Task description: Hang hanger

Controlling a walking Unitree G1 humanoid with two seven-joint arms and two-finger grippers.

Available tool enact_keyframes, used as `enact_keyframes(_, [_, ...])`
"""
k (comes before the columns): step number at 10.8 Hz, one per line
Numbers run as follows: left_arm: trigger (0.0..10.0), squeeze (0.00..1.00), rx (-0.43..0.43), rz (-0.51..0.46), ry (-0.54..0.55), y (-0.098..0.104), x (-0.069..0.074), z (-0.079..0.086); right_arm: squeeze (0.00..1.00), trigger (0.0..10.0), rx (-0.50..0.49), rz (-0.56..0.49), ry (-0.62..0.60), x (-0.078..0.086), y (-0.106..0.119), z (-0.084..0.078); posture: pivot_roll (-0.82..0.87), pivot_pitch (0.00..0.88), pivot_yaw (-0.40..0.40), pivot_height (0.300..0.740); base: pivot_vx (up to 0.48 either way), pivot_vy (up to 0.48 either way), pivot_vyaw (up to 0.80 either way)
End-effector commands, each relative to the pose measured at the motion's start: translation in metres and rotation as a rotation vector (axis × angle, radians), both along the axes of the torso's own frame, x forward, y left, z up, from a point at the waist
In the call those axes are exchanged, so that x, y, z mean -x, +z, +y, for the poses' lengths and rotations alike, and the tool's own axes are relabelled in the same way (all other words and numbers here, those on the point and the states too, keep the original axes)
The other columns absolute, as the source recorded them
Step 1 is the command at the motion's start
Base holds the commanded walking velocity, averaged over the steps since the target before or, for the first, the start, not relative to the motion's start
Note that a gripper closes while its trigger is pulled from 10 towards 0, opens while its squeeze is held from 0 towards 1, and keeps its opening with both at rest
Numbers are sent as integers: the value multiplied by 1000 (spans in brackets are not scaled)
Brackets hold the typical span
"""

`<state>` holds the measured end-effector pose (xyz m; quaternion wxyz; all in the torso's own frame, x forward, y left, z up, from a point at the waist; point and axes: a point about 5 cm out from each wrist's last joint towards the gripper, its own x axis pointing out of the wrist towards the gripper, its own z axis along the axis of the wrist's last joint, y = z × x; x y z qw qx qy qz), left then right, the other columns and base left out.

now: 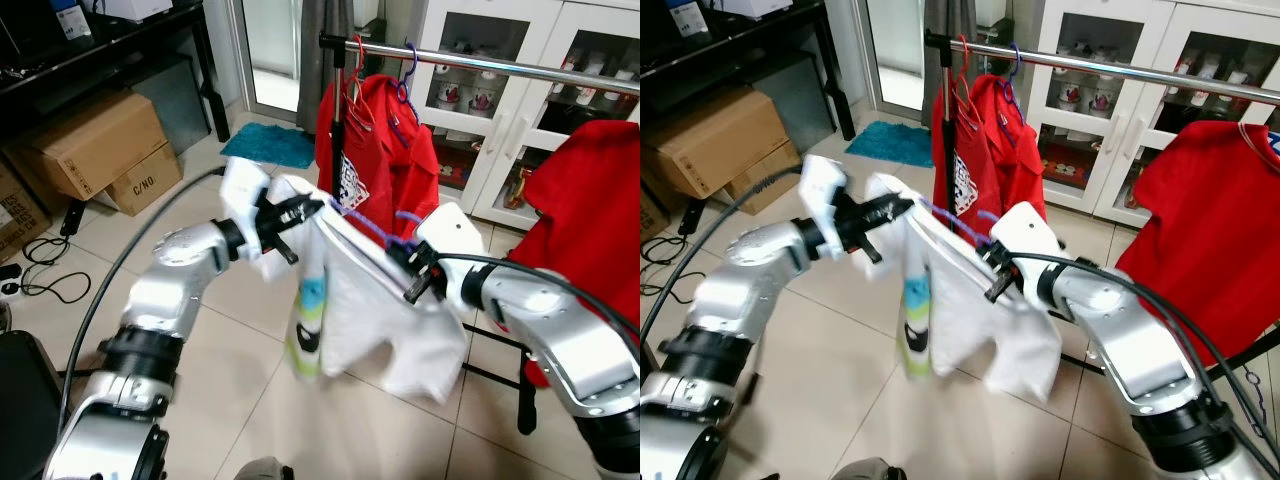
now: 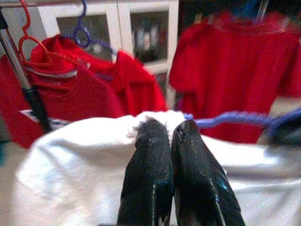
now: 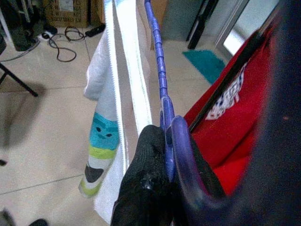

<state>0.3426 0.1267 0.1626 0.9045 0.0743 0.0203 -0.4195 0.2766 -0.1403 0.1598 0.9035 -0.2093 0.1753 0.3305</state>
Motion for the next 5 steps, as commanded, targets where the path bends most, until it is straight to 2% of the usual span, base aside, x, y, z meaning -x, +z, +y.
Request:
enact_keyframes(1, [0, 0, -47, -102, 27, 18, -6, 1, 0, 0, 27, 52, -32, 0, -7, -5, 6, 0, 59, 740, 0, 0, 0])
enact_keyframes(2, [0, 0, -116, -138, 69, 15, -12, -6, 0, 0, 21, 37, 35, 2, 0, 10, 5, 0, 61, 740, 0, 0, 0])
enact_keyframes(4, [0, 0, -58, -166, 142, 20, -21, -15, 0, 0, -45, 62, 195, 12, -3, 32, 5, 0, 63, 740, 0, 0, 0])
enact_keyframes(5, [0, 0, -18, -168, 153, 23, -23, -15, 0, 0, -35, 81, 194, 15, -10, 29, 6, 0, 63, 740, 0, 0, 0])
